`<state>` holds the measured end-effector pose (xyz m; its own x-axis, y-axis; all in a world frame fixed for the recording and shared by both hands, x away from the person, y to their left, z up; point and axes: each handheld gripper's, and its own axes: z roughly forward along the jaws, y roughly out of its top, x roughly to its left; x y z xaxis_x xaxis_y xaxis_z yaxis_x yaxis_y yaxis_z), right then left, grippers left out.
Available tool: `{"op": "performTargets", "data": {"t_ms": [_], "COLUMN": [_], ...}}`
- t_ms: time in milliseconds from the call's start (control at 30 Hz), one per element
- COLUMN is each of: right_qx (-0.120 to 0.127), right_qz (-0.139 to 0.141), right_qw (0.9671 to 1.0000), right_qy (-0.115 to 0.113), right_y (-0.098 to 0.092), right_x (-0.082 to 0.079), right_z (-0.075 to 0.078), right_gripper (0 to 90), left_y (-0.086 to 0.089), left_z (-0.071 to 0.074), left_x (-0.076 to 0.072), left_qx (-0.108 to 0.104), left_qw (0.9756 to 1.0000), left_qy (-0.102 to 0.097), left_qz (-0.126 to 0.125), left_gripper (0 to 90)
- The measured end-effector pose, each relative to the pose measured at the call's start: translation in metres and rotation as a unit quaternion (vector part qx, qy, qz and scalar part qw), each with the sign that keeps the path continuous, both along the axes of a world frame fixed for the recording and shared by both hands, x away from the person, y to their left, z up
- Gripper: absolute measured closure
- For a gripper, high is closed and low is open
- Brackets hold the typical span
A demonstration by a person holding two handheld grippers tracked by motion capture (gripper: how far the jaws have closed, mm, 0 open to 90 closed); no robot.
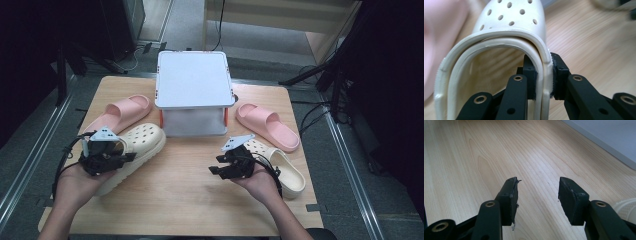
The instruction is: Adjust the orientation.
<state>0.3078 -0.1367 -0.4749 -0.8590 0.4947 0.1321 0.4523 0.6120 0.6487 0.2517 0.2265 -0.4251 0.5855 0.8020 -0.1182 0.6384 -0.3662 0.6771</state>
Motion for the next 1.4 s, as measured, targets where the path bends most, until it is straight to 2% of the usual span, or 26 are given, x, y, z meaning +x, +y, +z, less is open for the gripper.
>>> {"op": "performTargets", "data": {"t_ms": [33, 67, 167, 300, 433, 467, 600, 667, 700, 767, 867, 933, 967, 1000, 1067, 1100, 1133, 1167, 1200, 1267, 1300, 1333, 1367, 1400], "right_qx": [0.000, 0.000, 0.003, 0.008, 0.011, 0.011, 0.010, 0.008, 0.007, 0.006, 0.007, 0.013, 0.027, 0.027, 0.033, 0.035, 0.033, 0.033, 0.031, 0.032, 0.032, 0.036, 0.038, 0.038], "right_qz": [-0.004, -0.004, -0.011, -0.018, -0.025, -0.028, -0.031, -0.027, -0.027, -0.020, -0.018, -0.021, -0.022, -0.022, -0.022, -0.020, -0.019, -0.019, -0.020, -0.022, -0.022, -0.022, -0.022, -0.022], "right_qw": [1.0000, 1.0000, 0.9999, 0.9998, 0.9996, 0.9995, 0.9995, 0.9996, 0.9996, 0.9997, 0.9998, 0.9997, 0.9994, 0.9994, 0.9992, 0.9992, 0.9993, 0.9993, 0.9993, 0.9992, 0.9992, 0.9991, 0.9990, 0.9990], "right_qy": [-0.002, -0.002, -0.006, -0.006, -0.007, -0.005, -0.005, -0.006, -0.007, -0.011, -0.010, -0.005, 0.002, 0.002, 0.004, 0.003, 0.000, 0.000, -0.001, 0.002, 0.002, 0.005, 0.004, 0.004], "right_y": [-0.002, -0.002, -0.008, -0.013, -0.018, -0.018, -0.020, -0.019, -0.018, -0.015, -0.013, -0.010, -0.006, -0.006, -0.002, 0.000, 0.003, 0.004, 0.005, 0.007, 0.007, 0.009, 0.010, 0.010], "right_x": [-0.001, -0.001, -0.005, -0.006, -0.009, -0.010, -0.013, -0.014, -0.016, -0.018, -0.018, -0.018, -0.018, -0.018, -0.016, -0.016, -0.015, -0.015, -0.014, -0.014, -0.014, -0.013, -0.013, -0.013], "right_z": [0.000, 0.000, 0.001, 0.002, 0.002, 0.003, 0.001, 0.000, 0.000, -0.001, -0.002, -0.004, -0.006, -0.006, -0.007, -0.008, -0.009, -0.010, -0.011, -0.011, -0.011, -0.011, -0.011, -0.011], "right_gripper": [51.0, 51.0, 51.0, 51.1, 51.2, 51.2, 51.2, 51.2, 51.3, 51.6, 51.7, 51.9, 51.9, 51.9, 53.2, 53.6, 54.6, 55.0, 55.6, 57.2, 57.2, 63.7, 63.7, 66.3], "left_y": [-0.015, -0.015, -0.037, -0.065, -0.088, -0.093, -0.105, -0.109, -0.110, -0.111, -0.111, -0.112, -0.112, -0.111, -0.109, -0.107, -0.104, -0.095, -0.095, -0.082, -0.074, -0.065, -0.057, -0.049], "left_z": [0.001, 0.001, -0.001, -0.008, -0.017, -0.019, -0.028, -0.033, -0.036, -0.041, -0.045, -0.046, -0.045, -0.044, -0.042, -0.039, -0.037, -0.031, -0.031, -0.025, -0.022, -0.020, -0.017, -0.015], "left_x": [0.002, 0.002, 0.008, 0.017, 0.020, 0.019, 0.019, 0.020, 0.020, 0.020, 0.020, 0.019, 0.018, 0.018, 0.017, 0.015, 0.014, 0.011, 0.011, 0.009, 0.008, 0.008, 0.008, 0.008], "left_qx": [-0.001, -0.001, 0.008, 0.021, 0.038, 0.044, 0.052, 0.051, 0.050, 0.053, 0.060, 0.056, 0.054, 0.053, 0.047, 0.047, 0.045, 0.035, 0.035, 0.022, 0.014, 0.009, 0.004, 0.002], "left_qw": [0.9998, 0.9998, 0.9989, 0.9975, 0.9949, 0.9944, 0.9935, 0.9928, 0.9920, 0.9911, 0.9891, 0.9882, 0.9878, 0.9877, 0.9880, 0.9878, 0.9879, 0.9887, 0.9887, 0.9900, 0.9905, 0.9914, 0.9927, 0.9936], "left_qy": [0.000, 0.000, 0.008, 0.023, 0.033, 0.030, 0.037, 0.038, 0.041, 0.035, 0.041, 0.046, 0.043, 0.041, 0.038, 0.034, 0.031, 0.029, 0.029, 0.021, 0.025, 0.025, 0.025, 0.024], "left_qz": [-0.020, -0.020, -0.047, -0.064, -0.087, -0.091, -0.095, -0.102, -0.109, -0.117, -0.128, -0.135, -0.139, -0.141, -0.142, -0.144, -0.145, -0.143, -0.143, -0.138, -0.134, -0.128, -0.118, -0.110], "left_gripper": [77.6, 77.5, 77.5, 77.5, 77.4, 77.4, 77.2, 77.2, 77.1, 76.8, 76.5, 74.1, 68.8, 68.8, 60.8, 59.8, 58.6, 57.7, 56.9, 58.0, 58.0, 64.9, 69.2, 69.2]}}
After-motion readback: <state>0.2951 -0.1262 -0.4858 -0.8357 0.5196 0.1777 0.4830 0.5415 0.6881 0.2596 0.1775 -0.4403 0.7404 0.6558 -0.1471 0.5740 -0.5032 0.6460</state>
